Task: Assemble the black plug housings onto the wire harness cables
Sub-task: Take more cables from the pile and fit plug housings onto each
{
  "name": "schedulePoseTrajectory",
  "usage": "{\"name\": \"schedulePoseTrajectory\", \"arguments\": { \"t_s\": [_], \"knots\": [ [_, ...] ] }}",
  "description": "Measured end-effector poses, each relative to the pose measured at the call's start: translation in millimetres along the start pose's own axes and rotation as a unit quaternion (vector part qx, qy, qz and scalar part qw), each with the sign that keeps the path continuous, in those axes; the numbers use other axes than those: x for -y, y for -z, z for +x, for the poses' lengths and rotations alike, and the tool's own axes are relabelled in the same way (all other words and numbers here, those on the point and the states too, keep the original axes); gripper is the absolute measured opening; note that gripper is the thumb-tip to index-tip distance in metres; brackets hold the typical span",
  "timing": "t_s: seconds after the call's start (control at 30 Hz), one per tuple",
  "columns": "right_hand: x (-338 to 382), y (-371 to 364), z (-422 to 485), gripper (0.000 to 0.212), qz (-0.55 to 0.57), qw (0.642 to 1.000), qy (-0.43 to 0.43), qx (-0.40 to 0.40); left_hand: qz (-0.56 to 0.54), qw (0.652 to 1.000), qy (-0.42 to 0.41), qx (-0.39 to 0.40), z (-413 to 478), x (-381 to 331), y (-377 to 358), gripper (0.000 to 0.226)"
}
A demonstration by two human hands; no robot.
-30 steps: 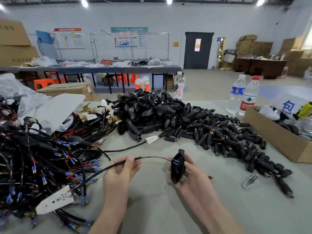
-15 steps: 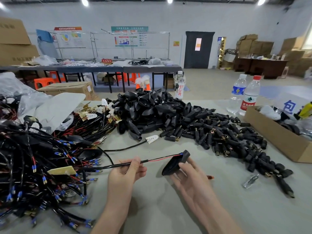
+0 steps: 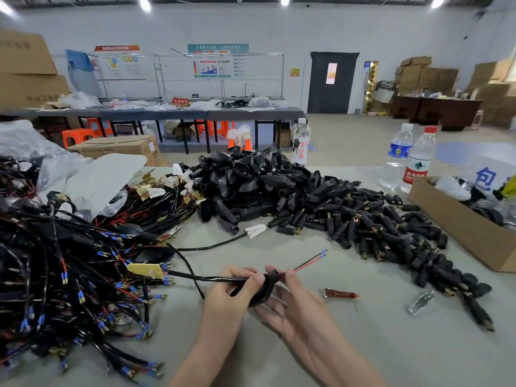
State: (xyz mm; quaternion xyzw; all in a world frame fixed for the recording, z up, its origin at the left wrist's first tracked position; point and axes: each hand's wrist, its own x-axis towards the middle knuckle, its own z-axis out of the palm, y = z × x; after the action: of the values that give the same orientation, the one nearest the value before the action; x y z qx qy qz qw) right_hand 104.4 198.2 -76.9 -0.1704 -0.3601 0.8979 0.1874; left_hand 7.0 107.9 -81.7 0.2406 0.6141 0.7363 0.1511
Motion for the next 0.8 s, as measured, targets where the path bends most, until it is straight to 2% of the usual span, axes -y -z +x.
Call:
{"name": "schedulePoseTrajectory", "arguments": {
  "t_s": [0.1,0.17,0.27,0.37,0.5,0.63,0.8],
  "knots": [
    [-1,2,1,0.033,0.001,0.999,0.015,-0.04,0.042,0.999,-0.008,0.029,-4,0,0,0.004],
    [0,5,0,0.027,0.009,0.998,0.027,-0.059,0.062,0.997,0.009,0.036,-5,-2,1,0.013],
    [6,7,0,0.025,0.031,0.996,0.048,-0.074,0.018,0.996,0.068,0.061,-2,-1,3,0.035],
    [7,11,3,0.025,0.006,0.993,0.073,-0.092,-0.027,0.991,0.097,0.088,1,-1,4,0.034],
    [10,16,3,0.023,-0.042,0.98,0.129,-0.143,-0.123,0.982,0.134,0.055,4,-2,5,0.009],
    [28,28,3,0.024,0.018,0.96,0.188,-0.207,-0.218,0.958,0.183,0.027,8,-3,10,0.021],
    [44,46,6,0.022,0.074,0.939,0.236,-0.239,-0.211,0.96,0.185,0.016,10,-2,13,0.02]
  ]
}}
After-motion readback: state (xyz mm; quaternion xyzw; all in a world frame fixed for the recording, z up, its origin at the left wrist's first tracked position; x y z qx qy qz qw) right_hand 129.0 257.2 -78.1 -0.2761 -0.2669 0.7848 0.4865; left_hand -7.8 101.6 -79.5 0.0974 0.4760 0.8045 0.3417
